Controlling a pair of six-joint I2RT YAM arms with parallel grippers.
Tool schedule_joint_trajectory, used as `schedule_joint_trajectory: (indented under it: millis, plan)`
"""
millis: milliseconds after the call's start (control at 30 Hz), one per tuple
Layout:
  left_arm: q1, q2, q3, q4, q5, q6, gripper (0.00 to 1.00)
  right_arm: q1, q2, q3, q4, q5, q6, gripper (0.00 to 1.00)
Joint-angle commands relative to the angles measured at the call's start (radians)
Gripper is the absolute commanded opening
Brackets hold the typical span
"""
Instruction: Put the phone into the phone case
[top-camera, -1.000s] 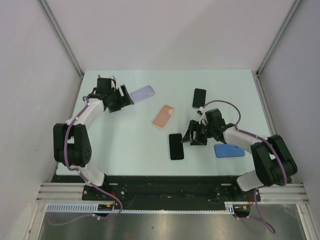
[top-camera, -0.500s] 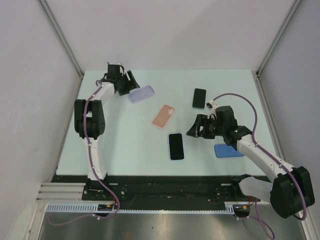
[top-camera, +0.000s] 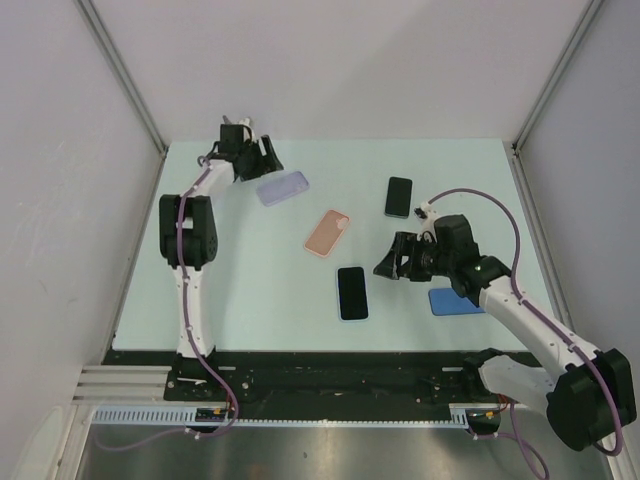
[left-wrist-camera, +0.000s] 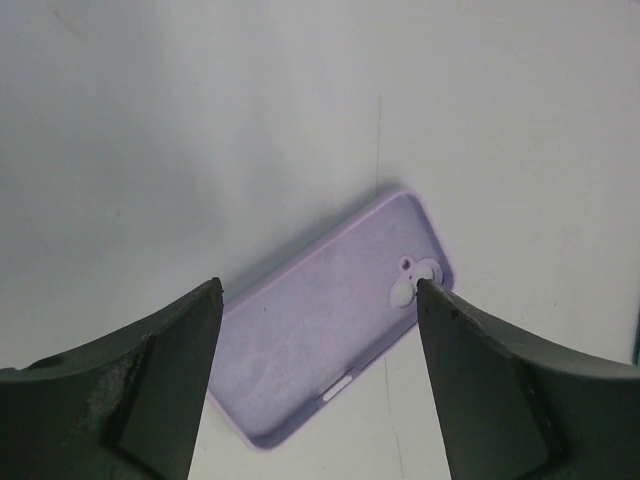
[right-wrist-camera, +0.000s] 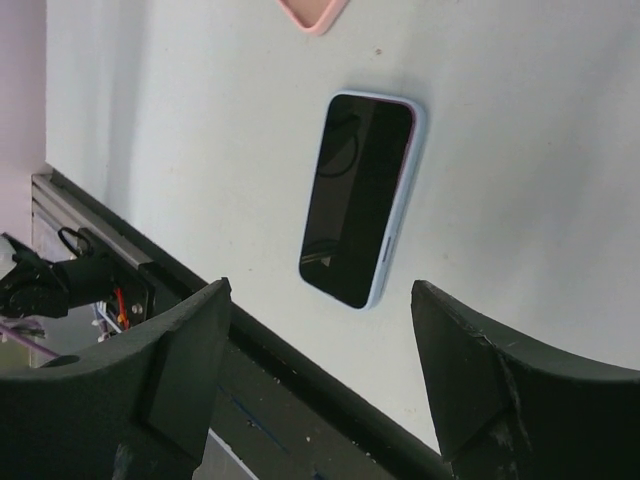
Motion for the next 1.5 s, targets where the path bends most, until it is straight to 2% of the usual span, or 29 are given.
schedule_joint_trajectory:
  millis: [0, 100, 167, 433, 533, 633, 900, 1167, 1200, 1267, 1300, 1333, 1467]
  plan:
    - [0.001, 0.064, 0.172, -0.006, -0.004, 0.078, 0.82, 0.037, -0.053, 0.035, 0.035, -0.029, 0.024, 0.76]
    - [0.001, 0.153, 0.308, -0.1, 0.029, 0.075, 0.82, 0.042, -0.064, 0.034, 0.034, -0.032, 0.038, 0.76]
    - [0.001, 0.193, 0.347, -0.156, 0.039, 0.062, 0.83, 0.043, -0.07, 0.034, 0.032, -0.033, 0.043, 0.76]
    - [0.002, 0.19, 0.331, -0.244, 0.065, 0.074, 0.84, 0.062, -0.116, 0.034, 0.025, -0.021, 0.075, 0.76]
    - [0.001, 0.167, 0.295, -0.272, 0.079, 0.084, 0.83, 0.071, -0.147, 0.035, -0.003, 0.003, 0.066, 0.76]
    - [-0.002, 0.119, 0.213, -0.272, 0.086, 0.103, 0.77, 0.071, -0.162, 0.034, -0.031, 0.017, 0.058, 0.76]
    - [-0.039, 0.018, 0.061, -0.307, 0.004, 0.187, 0.65, 0.086, -0.165, 0.032, -0.04, 0.01, 0.05, 0.76]
    - [-0.065, -0.037, -0.014, -0.373, -0.151, 0.172, 0.29, 0.099, -0.167, 0.031, -0.061, 0.022, 0.044, 0.76]
    - [-0.068, -0.051, -0.03, -0.373, -0.162, 0.169, 0.21, 0.1, -0.168, 0.031, -0.061, 0.023, 0.046, 0.76]
    - [-0.08, -0.103, -0.088, -0.365, -0.167, 0.155, 0.13, 0.102, -0.17, 0.026, -0.06, 0.025, 0.047, 0.76]
    - [-0.083, -0.123, -0.106, -0.359, -0.176, 0.151, 0.05, 0.103, -0.17, 0.023, -0.06, 0.028, 0.049, 0.76]
    - [-0.096, -0.137, -0.125, -0.359, -0.184, 0.146, 0.0, 0.103, -0.171, 0.02, -0.058, 0.03, 0.05, 0.76]
    - [-0.12, -0.223, -0.243, -0.344, -0.21, 0.108, 0.0, 0.111, -0.2, -0.015, -0.04, 0.033, 0.072, 0.77]
